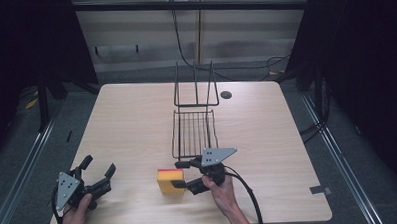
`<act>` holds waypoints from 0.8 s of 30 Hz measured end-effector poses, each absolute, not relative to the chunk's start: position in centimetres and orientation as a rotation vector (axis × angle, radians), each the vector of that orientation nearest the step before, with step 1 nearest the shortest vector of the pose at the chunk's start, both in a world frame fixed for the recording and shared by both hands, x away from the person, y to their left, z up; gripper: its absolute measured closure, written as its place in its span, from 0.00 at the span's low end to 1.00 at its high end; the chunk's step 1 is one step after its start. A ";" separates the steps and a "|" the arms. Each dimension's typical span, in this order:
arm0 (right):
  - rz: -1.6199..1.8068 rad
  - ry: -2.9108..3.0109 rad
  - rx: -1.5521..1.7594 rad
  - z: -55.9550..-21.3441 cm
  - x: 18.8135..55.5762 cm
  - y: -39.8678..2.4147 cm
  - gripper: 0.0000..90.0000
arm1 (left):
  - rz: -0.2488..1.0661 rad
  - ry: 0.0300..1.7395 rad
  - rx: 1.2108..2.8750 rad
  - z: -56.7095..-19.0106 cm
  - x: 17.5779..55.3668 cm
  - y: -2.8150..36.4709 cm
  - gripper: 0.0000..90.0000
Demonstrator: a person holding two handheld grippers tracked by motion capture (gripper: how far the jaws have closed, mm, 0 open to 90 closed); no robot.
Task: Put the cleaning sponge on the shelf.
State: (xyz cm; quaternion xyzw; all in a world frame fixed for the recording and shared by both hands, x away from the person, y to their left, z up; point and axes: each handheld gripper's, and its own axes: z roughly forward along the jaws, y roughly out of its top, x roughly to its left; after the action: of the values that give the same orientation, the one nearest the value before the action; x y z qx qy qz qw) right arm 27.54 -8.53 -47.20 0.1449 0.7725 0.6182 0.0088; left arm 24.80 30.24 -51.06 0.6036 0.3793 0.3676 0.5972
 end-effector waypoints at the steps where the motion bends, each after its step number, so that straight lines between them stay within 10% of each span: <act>1: 1.931 2.419 0.445 -47.2 27.6 -8.4 0.44 | 0.852 0.881 1.400 -51.1 24.8 30.2 0.17; 24: 1.993 2.413 0.408 -48.7 28.3 -6.8 0.61 | 0.853 0.880 1.402 -51.1 24.8 30.3 0.17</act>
State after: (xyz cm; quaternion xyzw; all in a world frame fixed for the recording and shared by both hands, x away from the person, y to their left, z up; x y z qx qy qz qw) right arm 28.30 -6.84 -48.68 0.1291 0.7646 0.6315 -0.0072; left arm 24.80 30.26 -51.06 0.6041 0.3791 0.3677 0.5968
